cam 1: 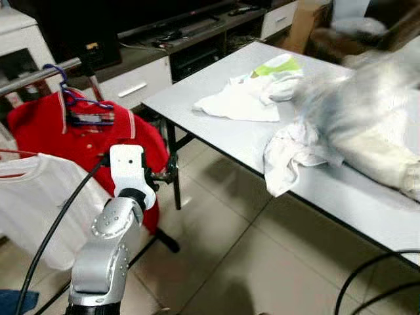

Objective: Hang hanger

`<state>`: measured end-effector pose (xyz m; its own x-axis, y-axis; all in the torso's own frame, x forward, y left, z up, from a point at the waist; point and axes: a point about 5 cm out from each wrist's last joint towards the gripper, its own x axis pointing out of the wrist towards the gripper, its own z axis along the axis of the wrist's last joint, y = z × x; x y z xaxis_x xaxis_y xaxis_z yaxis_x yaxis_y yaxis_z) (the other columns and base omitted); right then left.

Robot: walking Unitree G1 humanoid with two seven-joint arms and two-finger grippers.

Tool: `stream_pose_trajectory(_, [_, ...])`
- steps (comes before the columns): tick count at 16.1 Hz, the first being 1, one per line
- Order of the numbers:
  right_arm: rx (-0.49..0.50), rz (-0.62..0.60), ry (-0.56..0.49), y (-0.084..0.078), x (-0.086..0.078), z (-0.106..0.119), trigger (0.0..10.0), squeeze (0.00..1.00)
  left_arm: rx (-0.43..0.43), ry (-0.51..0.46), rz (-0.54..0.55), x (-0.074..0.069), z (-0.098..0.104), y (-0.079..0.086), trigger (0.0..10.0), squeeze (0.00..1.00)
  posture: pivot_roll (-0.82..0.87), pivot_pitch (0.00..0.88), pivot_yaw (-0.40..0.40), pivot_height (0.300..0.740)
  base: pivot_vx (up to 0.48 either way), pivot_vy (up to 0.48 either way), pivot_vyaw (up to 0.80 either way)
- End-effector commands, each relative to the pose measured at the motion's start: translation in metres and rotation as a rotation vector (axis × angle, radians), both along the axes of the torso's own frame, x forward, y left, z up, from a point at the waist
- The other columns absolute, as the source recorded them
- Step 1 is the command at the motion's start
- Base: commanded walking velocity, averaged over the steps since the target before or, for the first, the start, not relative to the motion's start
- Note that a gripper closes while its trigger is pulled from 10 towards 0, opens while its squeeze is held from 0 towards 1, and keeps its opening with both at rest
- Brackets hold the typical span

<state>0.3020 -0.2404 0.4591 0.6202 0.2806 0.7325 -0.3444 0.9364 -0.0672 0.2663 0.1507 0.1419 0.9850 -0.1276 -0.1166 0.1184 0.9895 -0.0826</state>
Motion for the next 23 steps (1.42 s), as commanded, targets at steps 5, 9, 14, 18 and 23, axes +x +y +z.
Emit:
stream_pose_trajectory(5, [-0.222,0.220,0.455,0.051,0.012,-0.142,10.0,0.00,0.039,0.009,-0.030,-0.003,0.000,-0.001,10.0,0.00,-0.04,0.000,0.059,0.740,0.000,0.000,0.00])
stream_pose_trajectory(9, [-0.220,0.316,0.543,0.059,-0.015,-0.166,10.0,0.00,0.057,0.032,-0.068,-0.010,-0.002,-0.003,10.0,0.00,-0.04,0.000,0.063,0.740,0.000,0.000,0.00])
stream_pose_trajectory(14, [-0.328,0.430,0.623,0.080,-0.050,-0.172,10.0,0.00,0.091,0.065,-0.068,-0.026,-0.005,0.005,10.0,0.00,-0.04,0.000,0.064,0.740,0.000,0.000,0.64])
stream_pose_trajectory(18, [-0.404,0.388,0.724,0.072,-0.060,-0.187,10.0,0.00,0.123,0.076,-0.101,-0.037,-0.005,0.003,10.0,0.00,-0.03,0.000,0.050,0.740,0.000,0.000,0.80])
stream_pose_trajectory(23, [-0.490,0.461,0.794,0.071,-0.082,-0.209,10.0,0.00,0.149,0.081,-0.129,-0.040,-0.007,0.002,10.0,0.00,-0.03,0.000,0.052,0.740,0.000,0.000,0.80])
